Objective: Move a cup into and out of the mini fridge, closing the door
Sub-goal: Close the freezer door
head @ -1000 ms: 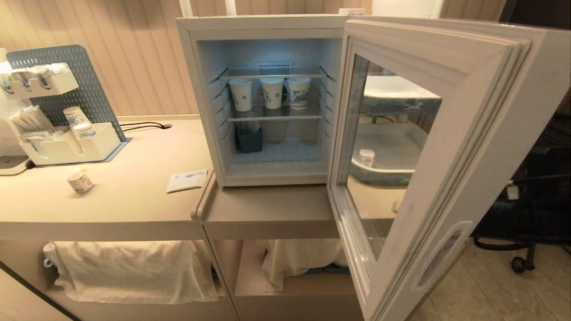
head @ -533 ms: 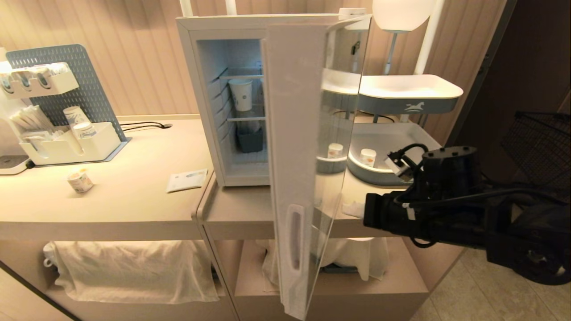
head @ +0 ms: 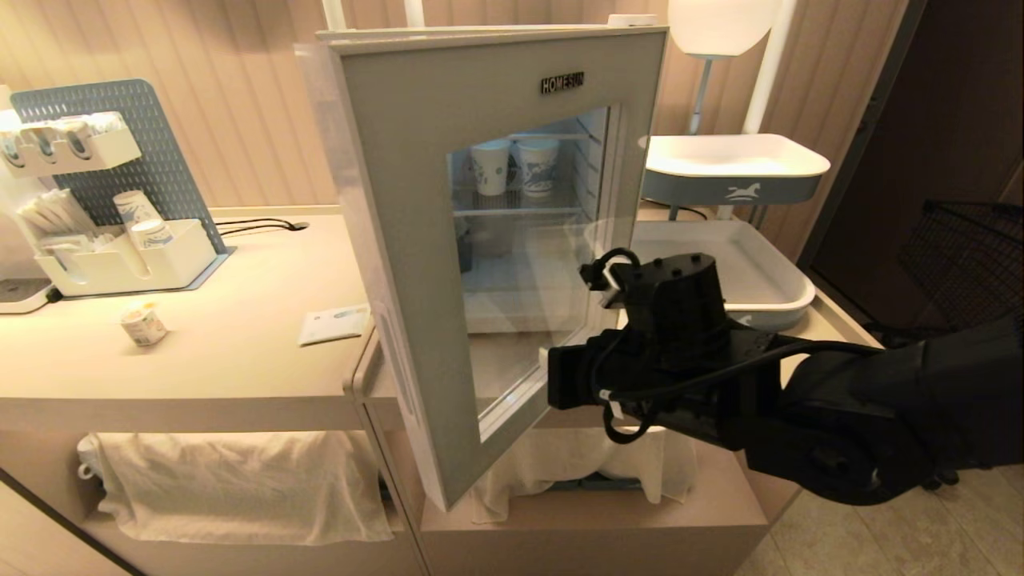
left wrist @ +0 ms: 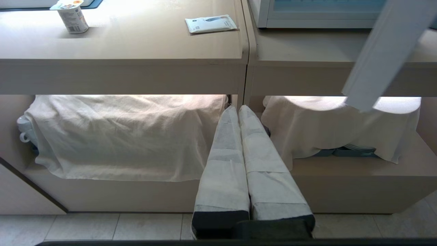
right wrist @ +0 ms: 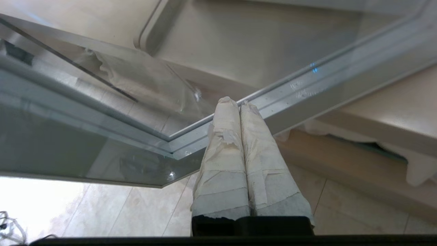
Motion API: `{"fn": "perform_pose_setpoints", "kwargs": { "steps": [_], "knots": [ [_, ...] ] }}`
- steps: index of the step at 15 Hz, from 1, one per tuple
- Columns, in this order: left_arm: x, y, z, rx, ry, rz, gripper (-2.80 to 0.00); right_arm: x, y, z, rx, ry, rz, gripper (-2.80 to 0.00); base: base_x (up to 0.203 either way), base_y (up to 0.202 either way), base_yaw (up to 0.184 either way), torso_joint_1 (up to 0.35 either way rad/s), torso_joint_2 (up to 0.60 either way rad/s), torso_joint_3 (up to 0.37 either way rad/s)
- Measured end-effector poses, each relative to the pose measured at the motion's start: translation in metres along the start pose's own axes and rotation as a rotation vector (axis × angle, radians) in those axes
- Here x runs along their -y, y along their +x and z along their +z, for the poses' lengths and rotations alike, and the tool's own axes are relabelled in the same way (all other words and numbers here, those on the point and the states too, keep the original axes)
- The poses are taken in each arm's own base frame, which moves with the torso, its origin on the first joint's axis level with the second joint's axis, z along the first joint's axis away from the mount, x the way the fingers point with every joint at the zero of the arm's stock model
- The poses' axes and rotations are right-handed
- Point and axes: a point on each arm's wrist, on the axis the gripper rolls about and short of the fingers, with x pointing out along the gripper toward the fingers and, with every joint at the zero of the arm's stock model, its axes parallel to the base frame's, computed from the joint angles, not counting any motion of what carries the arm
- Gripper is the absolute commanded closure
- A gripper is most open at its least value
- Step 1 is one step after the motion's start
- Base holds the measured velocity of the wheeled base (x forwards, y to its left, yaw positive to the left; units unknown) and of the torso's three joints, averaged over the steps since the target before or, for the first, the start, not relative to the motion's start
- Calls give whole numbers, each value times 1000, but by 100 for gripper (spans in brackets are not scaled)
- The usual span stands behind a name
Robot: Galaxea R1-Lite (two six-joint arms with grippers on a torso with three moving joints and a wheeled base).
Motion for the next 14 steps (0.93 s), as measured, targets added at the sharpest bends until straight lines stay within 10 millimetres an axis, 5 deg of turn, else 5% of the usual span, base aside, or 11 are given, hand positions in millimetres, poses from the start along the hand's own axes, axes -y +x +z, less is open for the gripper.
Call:
{"fn": "perform_pose_setpoints", "kwargs": {
  "steps": [5,10,14],
  "knots": [
    [0,0,0,0,0,0,0,-19,21,15,113,-59,-69,0,0,0,0,0,0,0],
    [0,0,0,0,0,0,0,2,55,41,235,-88,-210,0,0,0,0,0,0,0],
    [0,0,0,0,0,0,0,9,91,37,281,-140,-286,0,0,0,0,0,0,0]
  ]
}}
